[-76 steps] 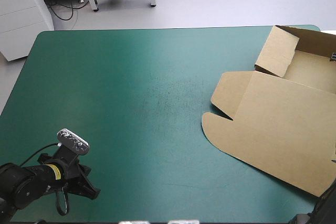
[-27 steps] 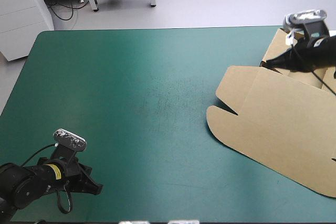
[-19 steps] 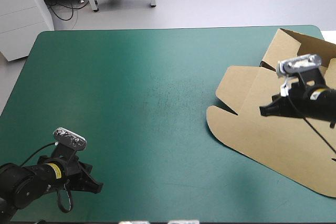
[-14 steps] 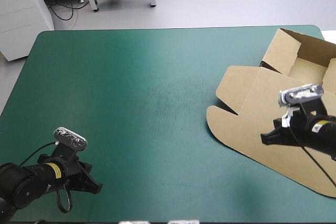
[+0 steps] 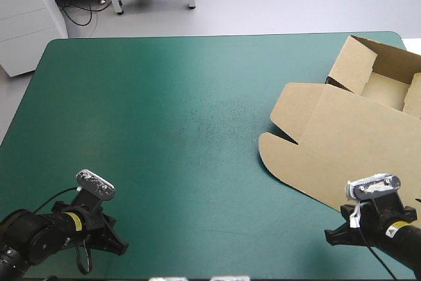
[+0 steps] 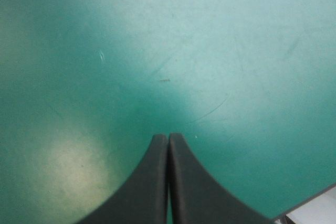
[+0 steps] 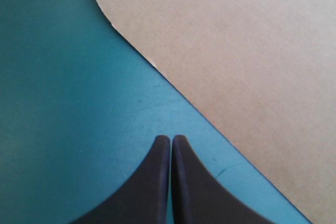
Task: Fold the box
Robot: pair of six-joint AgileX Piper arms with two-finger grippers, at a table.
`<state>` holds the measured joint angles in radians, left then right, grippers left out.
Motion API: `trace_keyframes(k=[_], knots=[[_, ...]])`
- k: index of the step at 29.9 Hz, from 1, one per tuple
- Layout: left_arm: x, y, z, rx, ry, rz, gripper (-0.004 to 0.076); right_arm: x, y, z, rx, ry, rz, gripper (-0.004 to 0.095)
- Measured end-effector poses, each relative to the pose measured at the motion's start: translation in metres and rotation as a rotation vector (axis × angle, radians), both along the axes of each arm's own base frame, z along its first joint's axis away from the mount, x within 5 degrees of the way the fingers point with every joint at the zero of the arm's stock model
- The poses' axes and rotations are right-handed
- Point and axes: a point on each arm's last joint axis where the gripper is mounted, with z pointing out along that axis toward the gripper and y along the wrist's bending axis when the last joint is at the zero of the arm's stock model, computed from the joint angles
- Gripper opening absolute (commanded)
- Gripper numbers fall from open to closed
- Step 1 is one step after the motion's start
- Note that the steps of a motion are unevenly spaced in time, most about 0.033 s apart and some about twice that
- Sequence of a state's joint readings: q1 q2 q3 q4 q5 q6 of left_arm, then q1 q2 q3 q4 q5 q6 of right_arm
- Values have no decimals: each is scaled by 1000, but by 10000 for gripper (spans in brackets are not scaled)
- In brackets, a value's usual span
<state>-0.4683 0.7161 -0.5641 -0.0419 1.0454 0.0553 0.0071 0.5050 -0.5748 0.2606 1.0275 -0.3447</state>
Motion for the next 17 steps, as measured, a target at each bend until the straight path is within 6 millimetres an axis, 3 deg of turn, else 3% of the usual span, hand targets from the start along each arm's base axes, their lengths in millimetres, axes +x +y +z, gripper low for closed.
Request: trace_keyframes(k=[4, 17], knots=[[-3, 1, -16, 6, 38, 0, -32, -9, 0, -18, 0, -6, -5, -4], [-4, 1, -19, 5, 42, 1, -32, -13, -1, -17, 0, -39, -8, -4]])
